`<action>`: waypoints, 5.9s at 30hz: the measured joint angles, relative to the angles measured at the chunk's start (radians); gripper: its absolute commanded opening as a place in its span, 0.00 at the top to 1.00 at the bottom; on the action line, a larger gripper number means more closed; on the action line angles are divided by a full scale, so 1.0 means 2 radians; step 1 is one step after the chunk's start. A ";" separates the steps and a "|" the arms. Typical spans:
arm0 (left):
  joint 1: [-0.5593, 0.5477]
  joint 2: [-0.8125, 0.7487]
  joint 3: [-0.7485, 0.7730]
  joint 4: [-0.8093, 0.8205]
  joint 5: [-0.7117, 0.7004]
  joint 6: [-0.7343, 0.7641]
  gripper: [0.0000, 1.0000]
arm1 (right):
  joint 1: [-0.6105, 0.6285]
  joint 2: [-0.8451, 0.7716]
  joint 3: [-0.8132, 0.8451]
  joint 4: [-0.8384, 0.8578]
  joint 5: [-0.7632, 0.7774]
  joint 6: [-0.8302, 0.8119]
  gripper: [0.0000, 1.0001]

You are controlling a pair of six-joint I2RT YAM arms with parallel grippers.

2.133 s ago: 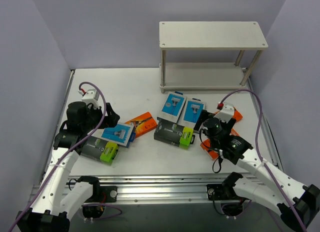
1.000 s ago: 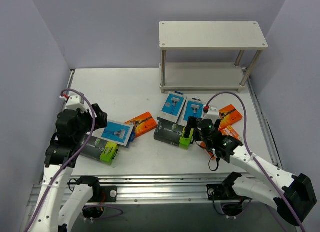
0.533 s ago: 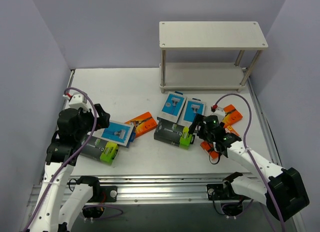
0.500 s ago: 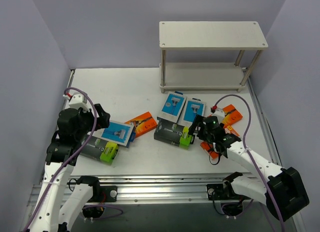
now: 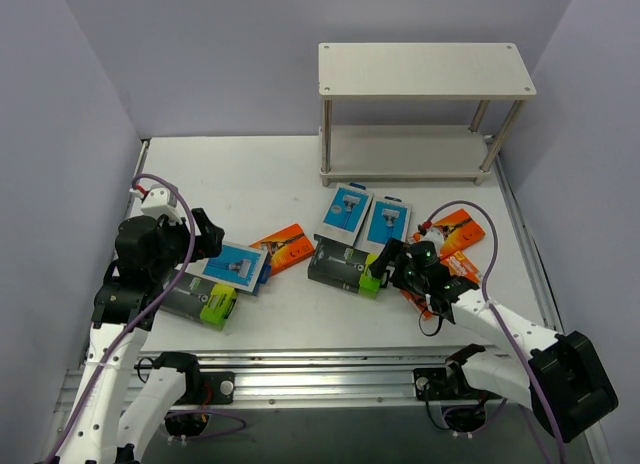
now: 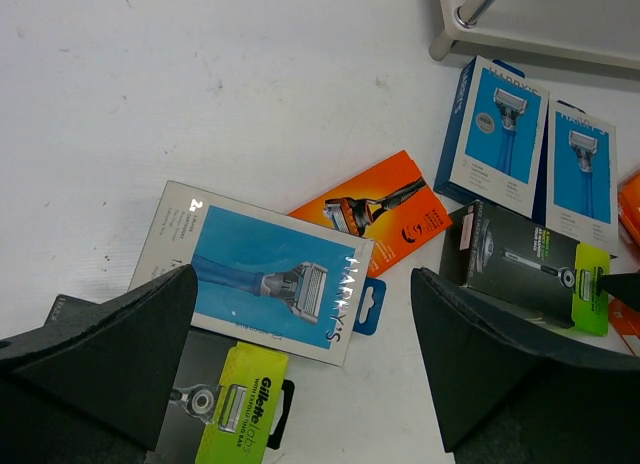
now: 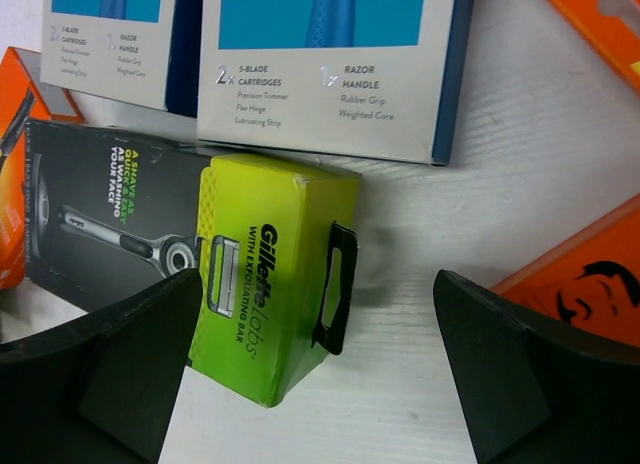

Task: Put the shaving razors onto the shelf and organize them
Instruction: Grab a shaving razor with the right arm

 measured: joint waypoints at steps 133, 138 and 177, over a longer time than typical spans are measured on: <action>-0.033 0.008 -0.001 0.007 0.037 0.000 0.03 | -0.229 0.153 0.146 0.060 0.038 -0.228 0.05; -0.033 0.011 -0.001 0.007 0.037 0.000 0.03 | -0.291 0.205 0.162 0.089 -0.042 -0.237 0.11; -0.033 0.013 -0.001 0.007 0.037 0.001 0.03 | -0.350 0.271 0.133 0.142 -0.210 -0.206 0.34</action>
